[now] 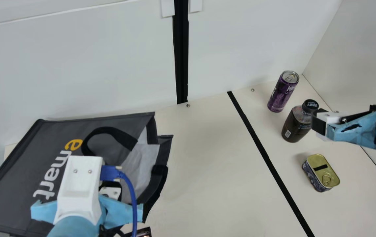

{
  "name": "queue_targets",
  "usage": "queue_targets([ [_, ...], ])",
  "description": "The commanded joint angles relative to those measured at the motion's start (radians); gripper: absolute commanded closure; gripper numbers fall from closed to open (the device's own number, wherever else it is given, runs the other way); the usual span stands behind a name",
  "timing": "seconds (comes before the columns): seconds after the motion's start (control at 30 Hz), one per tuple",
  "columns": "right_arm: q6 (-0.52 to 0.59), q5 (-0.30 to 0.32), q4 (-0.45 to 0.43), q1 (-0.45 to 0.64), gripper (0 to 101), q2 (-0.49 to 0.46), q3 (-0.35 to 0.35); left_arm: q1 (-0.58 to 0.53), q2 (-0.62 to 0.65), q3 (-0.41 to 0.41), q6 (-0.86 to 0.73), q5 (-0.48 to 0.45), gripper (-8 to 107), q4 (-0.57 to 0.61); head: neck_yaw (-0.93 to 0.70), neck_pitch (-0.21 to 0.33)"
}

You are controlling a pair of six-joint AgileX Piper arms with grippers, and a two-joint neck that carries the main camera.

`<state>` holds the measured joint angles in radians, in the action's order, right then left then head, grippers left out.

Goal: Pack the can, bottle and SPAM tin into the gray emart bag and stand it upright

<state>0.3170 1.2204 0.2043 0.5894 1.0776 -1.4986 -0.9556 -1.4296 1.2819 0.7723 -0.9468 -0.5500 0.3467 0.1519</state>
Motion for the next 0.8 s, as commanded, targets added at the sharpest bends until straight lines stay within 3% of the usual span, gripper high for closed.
queue_targets([
  [0.0, 0.0, 0.0, 0.0, 0.0, 6, 0.0, 0.0, 0.024, 0.001, -0.008, -0.023, 0.037, 107, 0.054, 0.002, 0.023],
  [0.77, 0.0, 0.0, 0.0, 0.0, 6, 0.0, 0.0, 0.226, -0.013, -0.09, -0.281, 0.246, 107, 0.423, 0.002, 0.023],
])
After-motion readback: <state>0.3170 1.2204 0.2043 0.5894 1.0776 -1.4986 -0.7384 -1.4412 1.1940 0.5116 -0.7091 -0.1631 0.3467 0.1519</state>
